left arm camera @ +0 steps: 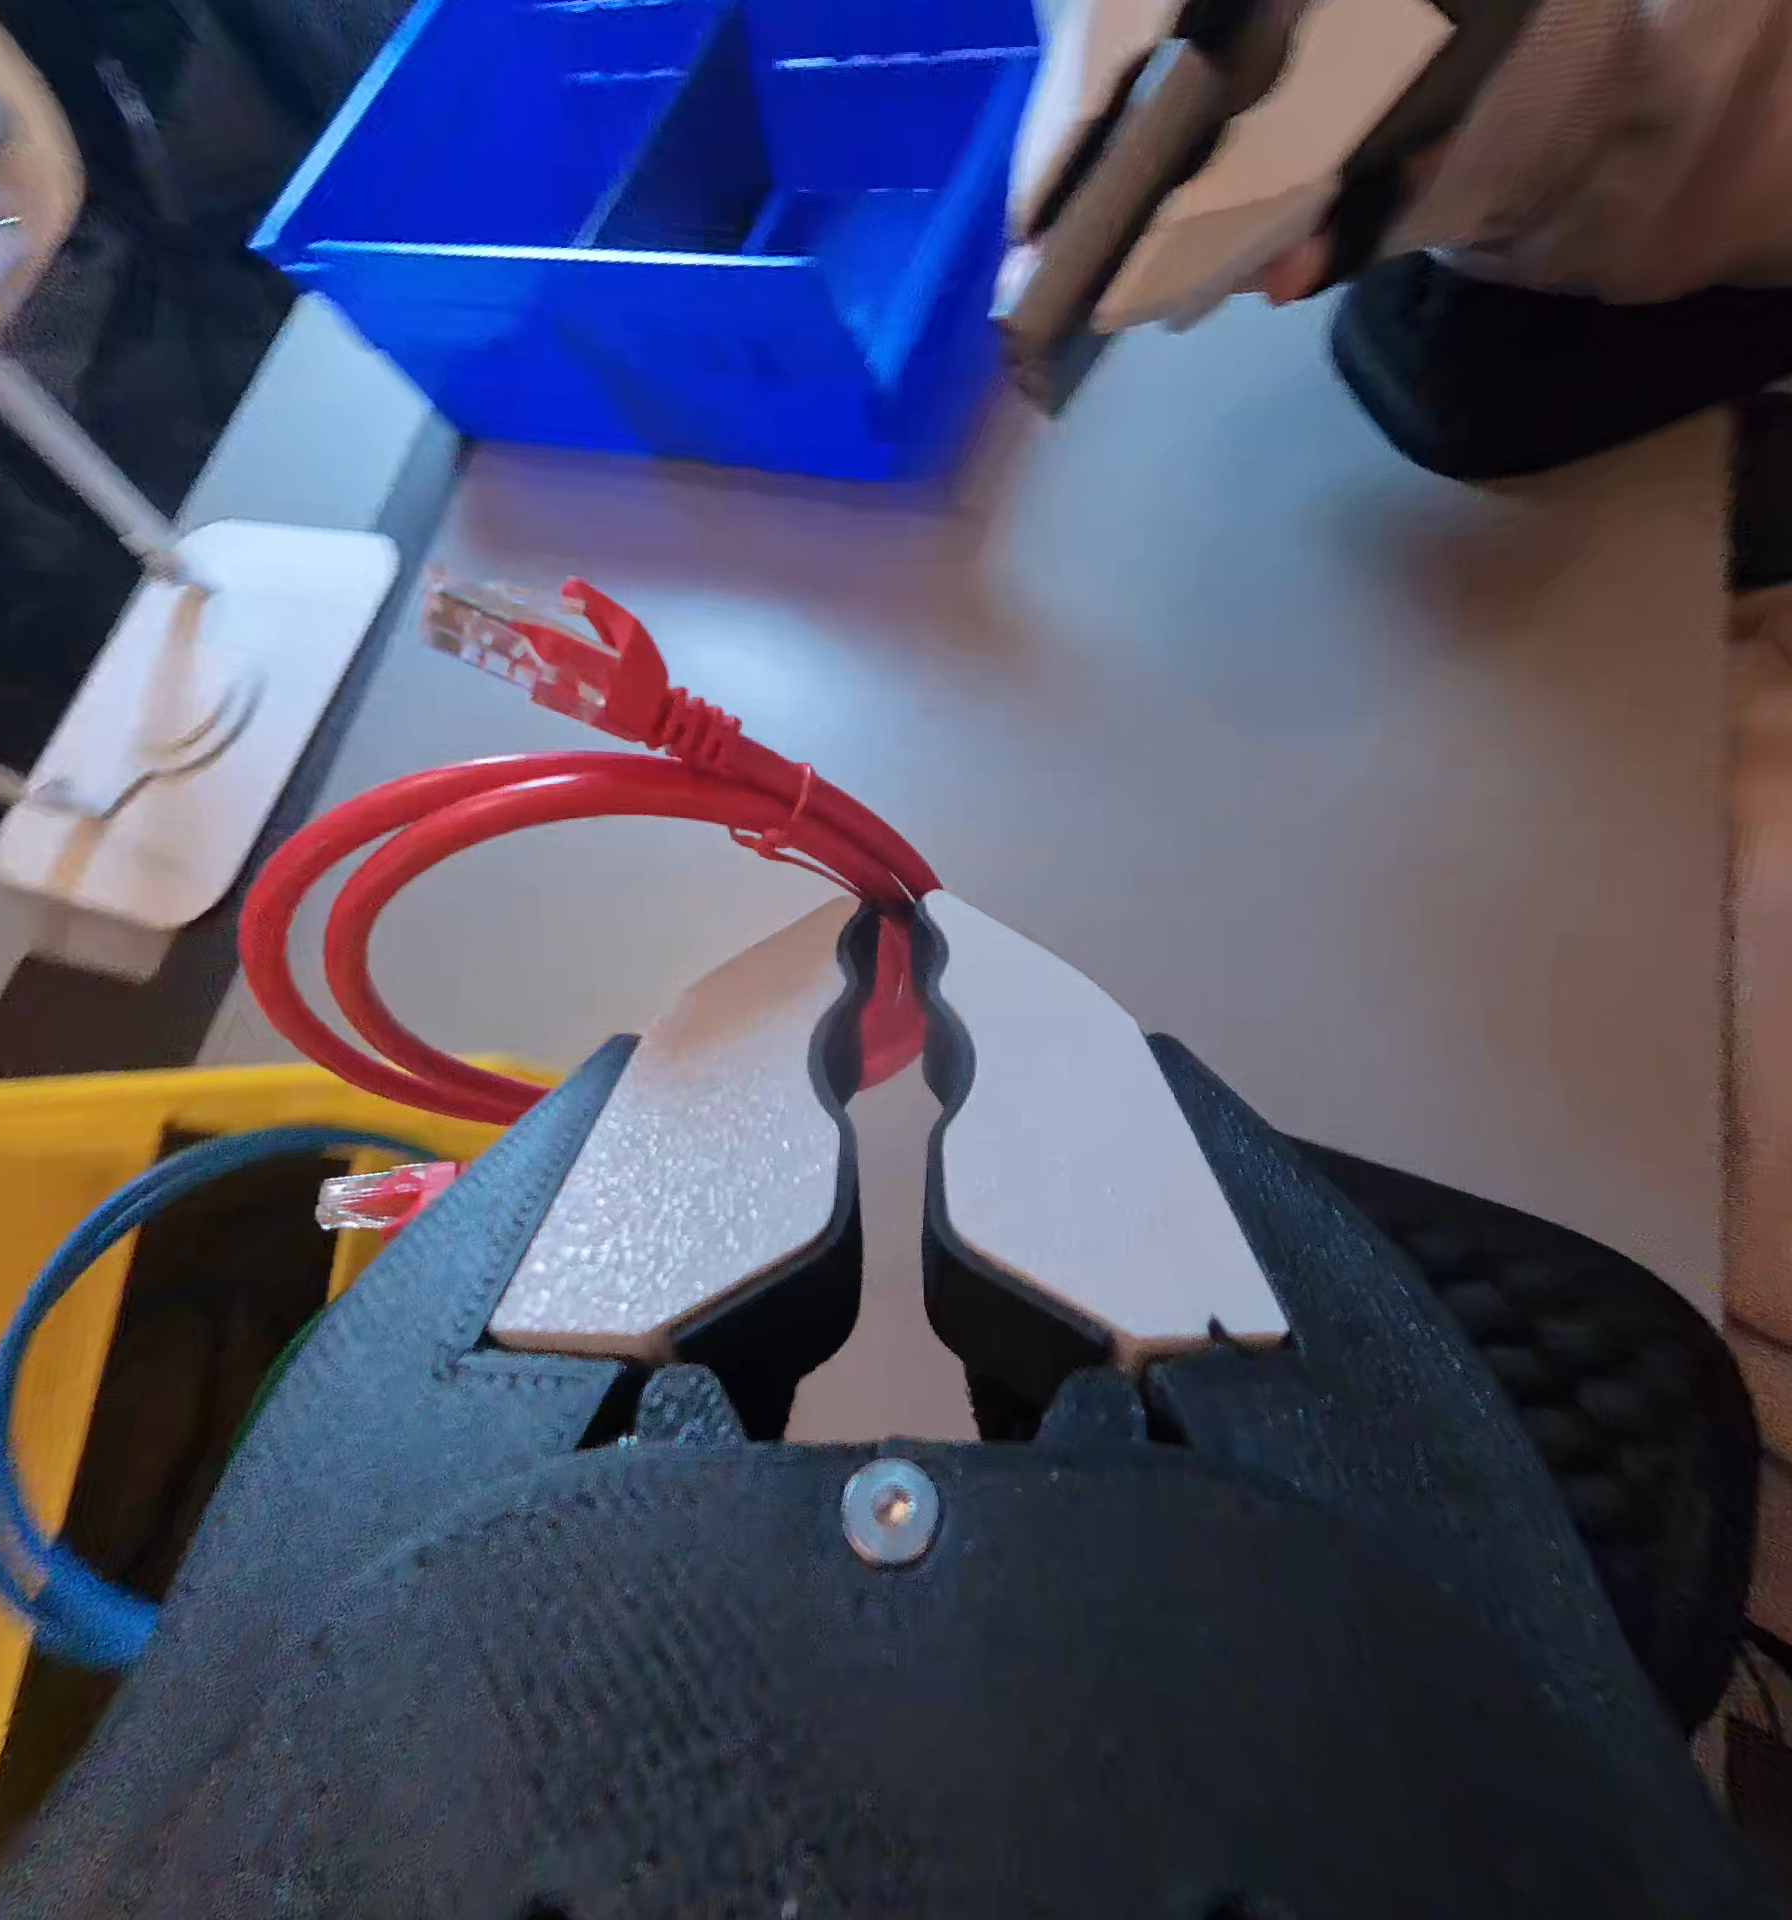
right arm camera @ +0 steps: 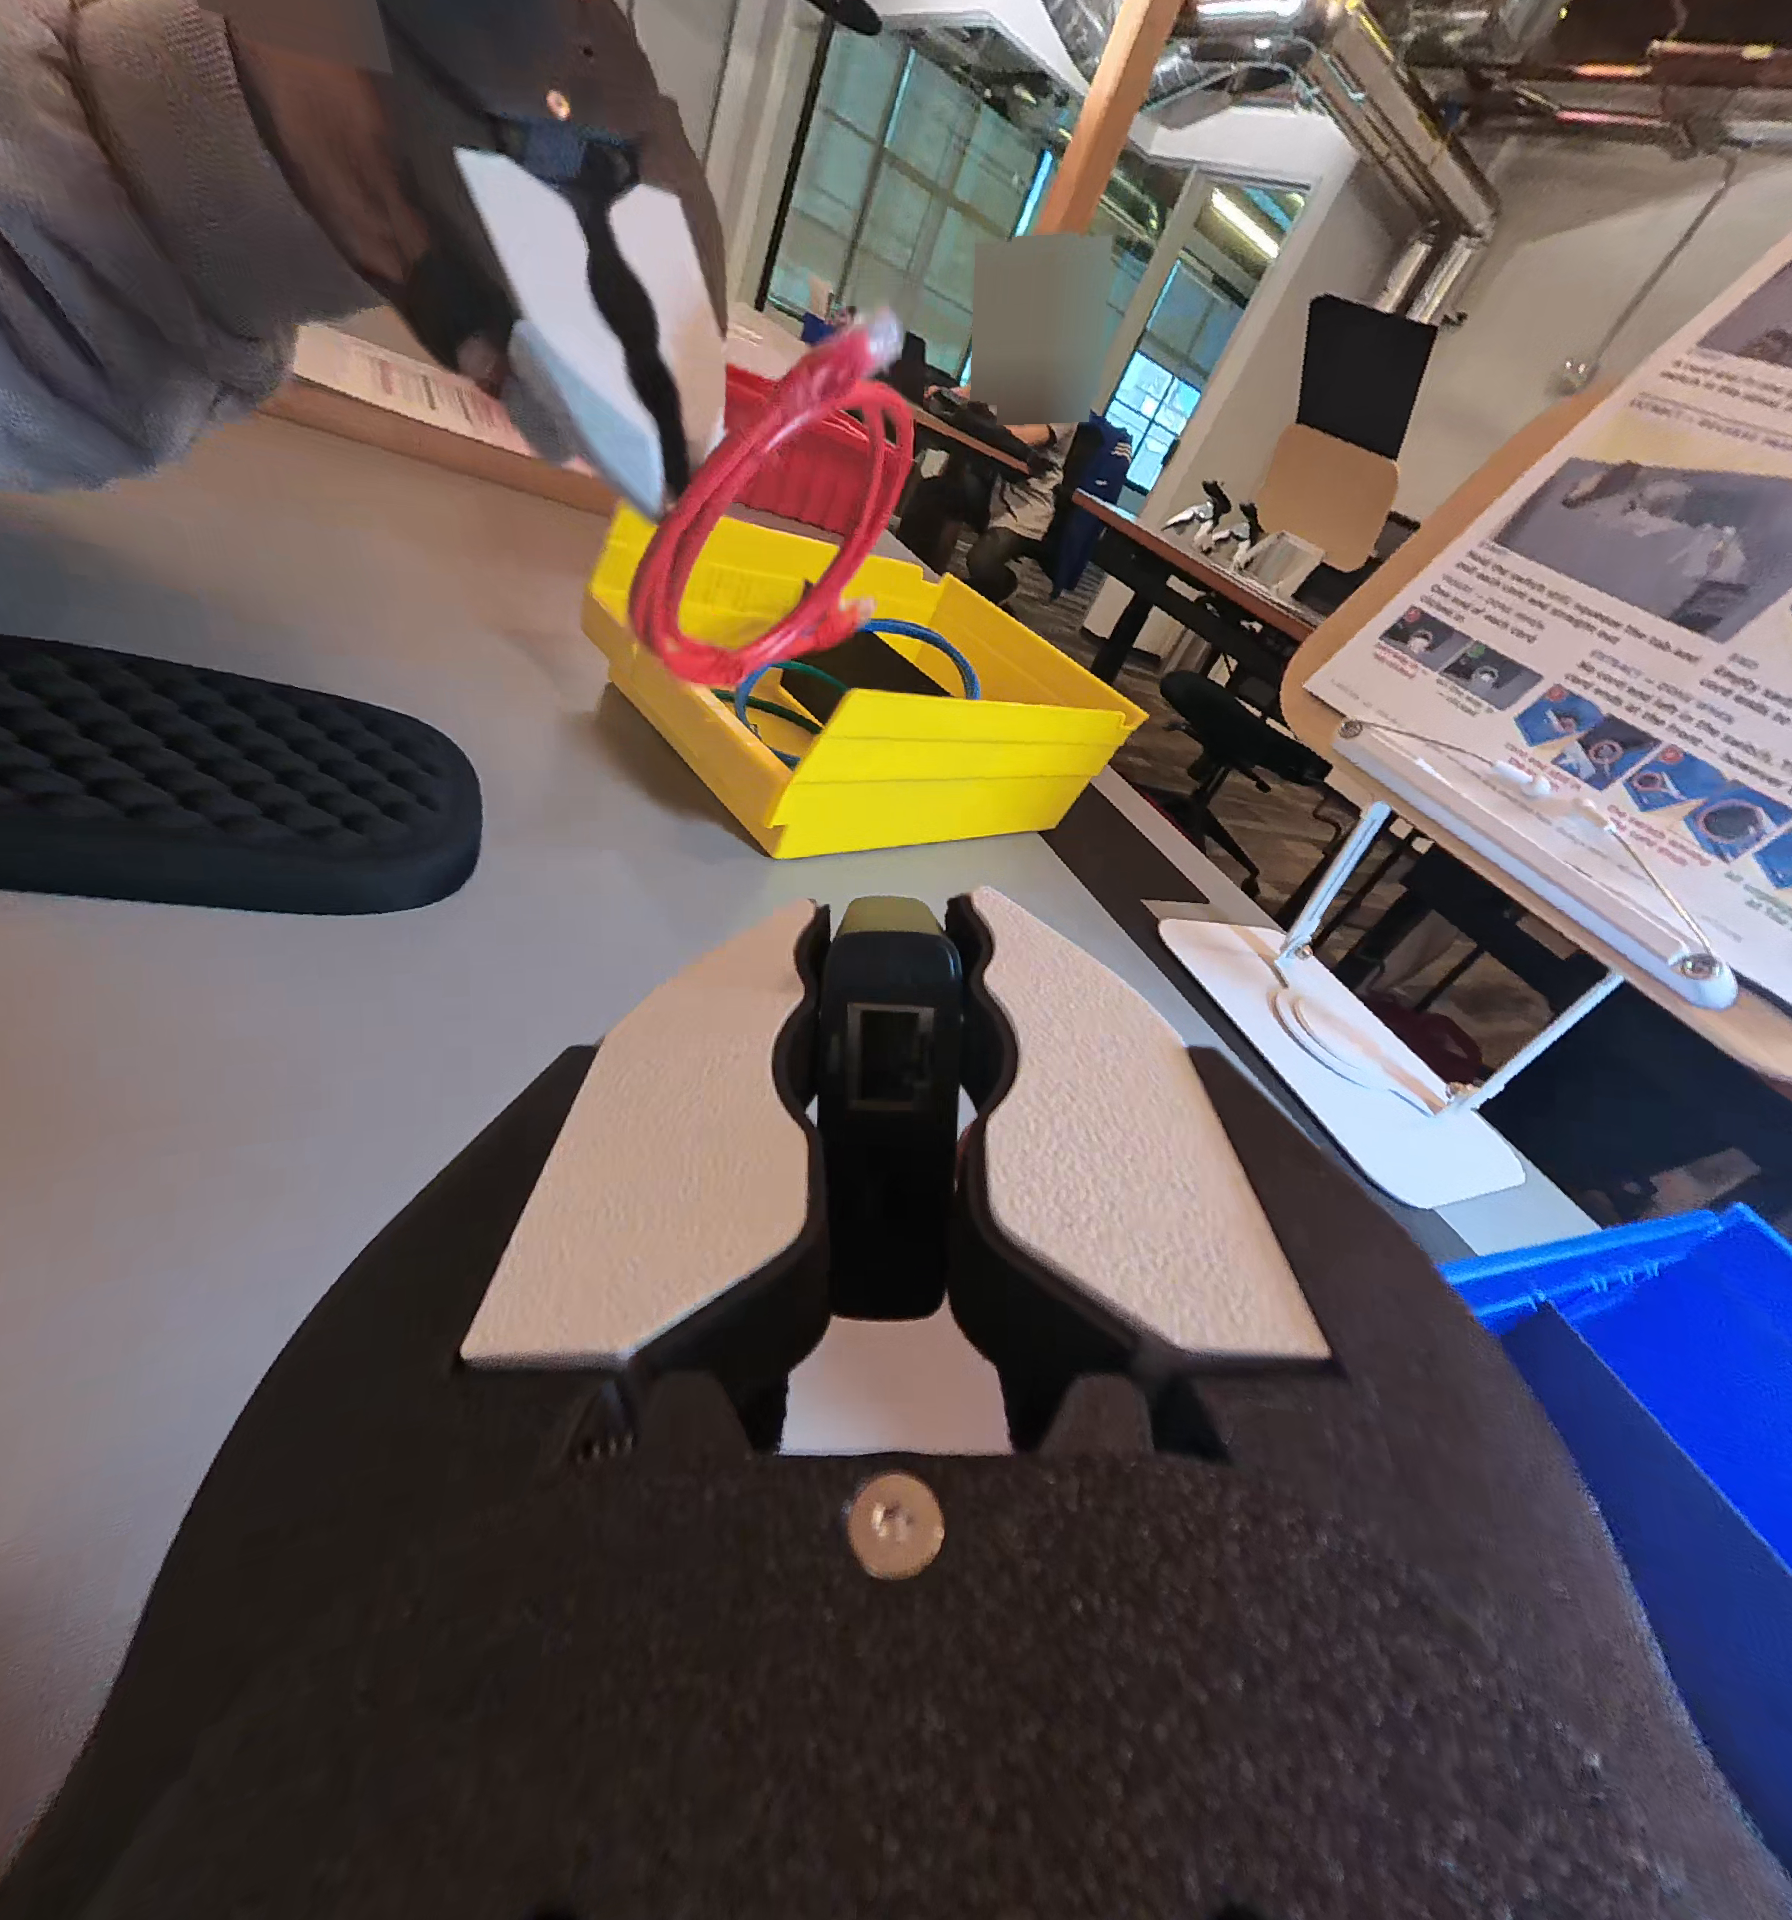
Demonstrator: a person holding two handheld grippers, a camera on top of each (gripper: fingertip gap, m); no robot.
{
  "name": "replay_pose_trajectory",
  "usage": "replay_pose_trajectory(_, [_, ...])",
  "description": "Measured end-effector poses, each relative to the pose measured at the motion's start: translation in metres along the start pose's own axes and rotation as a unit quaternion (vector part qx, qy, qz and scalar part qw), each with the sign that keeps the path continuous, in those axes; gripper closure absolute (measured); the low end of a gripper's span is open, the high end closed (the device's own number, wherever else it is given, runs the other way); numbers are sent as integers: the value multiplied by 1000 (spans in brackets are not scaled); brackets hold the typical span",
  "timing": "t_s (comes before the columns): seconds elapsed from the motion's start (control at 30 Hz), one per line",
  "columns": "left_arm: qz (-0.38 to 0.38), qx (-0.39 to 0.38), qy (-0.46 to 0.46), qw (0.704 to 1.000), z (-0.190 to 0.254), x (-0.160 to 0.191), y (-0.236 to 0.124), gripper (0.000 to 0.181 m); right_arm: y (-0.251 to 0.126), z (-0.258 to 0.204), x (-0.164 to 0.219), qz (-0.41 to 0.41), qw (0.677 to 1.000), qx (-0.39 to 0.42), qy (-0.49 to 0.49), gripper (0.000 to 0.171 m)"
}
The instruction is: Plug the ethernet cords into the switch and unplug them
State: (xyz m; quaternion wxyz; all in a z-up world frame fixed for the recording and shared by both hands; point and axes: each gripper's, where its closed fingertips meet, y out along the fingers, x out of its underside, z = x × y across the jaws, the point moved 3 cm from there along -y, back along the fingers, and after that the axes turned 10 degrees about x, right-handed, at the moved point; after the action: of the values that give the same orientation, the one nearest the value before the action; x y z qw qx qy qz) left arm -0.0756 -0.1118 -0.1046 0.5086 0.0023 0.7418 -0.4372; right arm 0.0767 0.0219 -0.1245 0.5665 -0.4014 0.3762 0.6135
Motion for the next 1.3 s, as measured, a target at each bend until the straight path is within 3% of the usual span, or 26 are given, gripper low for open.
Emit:
replay_pose_trajectory(0.3, [-60, 151, 36, 986, 56, 11, 108, 181, -6, -12, -17, 46, 995, -52, 67, 150])
replay_pose_trajectory(0.4, [-7, 165, 40, 985, 58, -2, 119, 158, -8, -17, -22, 65, 989, -77, 105, 150])
replay_pose_trajectory(0.5, [110, 167, 38, 979, 60, -31, 127, 139, -8, -25, -33, 101, 977, -110, 154, 150])
replay_pose_trajectory(0.57, [178, 161, 47, 970, 64, -47, 133, 139, -6, -35, -39, 116, 968, -136, 175, 149])
replay_pose_trajectory(0.63, [215, 135, 89, 963, 65, -56, 133, 156, -2, -45, -35, 104, 972, -145, 152, 149])
replay_pose_trajectory(0.8, [107, 24, 208, 972, 52, -33, 132, 160, 3, -57, -3, 9, 990, -139, -5, 148])
replay_pose_trajectory(0.9, [22, -26, 262, 965, 48, -15, 135, 160, 10, -67, 23, -65, 983, -125, -117, 149])
replay_pose_trajectory(1.03, [-42, -55, 281, 957, 48, -5, 137, 160, 17, -74, 38, -120, 970, -109, -179, 150])
replay_pose_trajectory(1.13, [-38, -43, 278, 959, 51, -7, 135, 160, 21, -75, 46, -148, 958, -89, -228, 149])
replay_pose_trajectory(1.3, [10, -23, 254, 967, 48, -14, 123, 160, 22, -73, 37, -132, 968, -80, -196, 150])
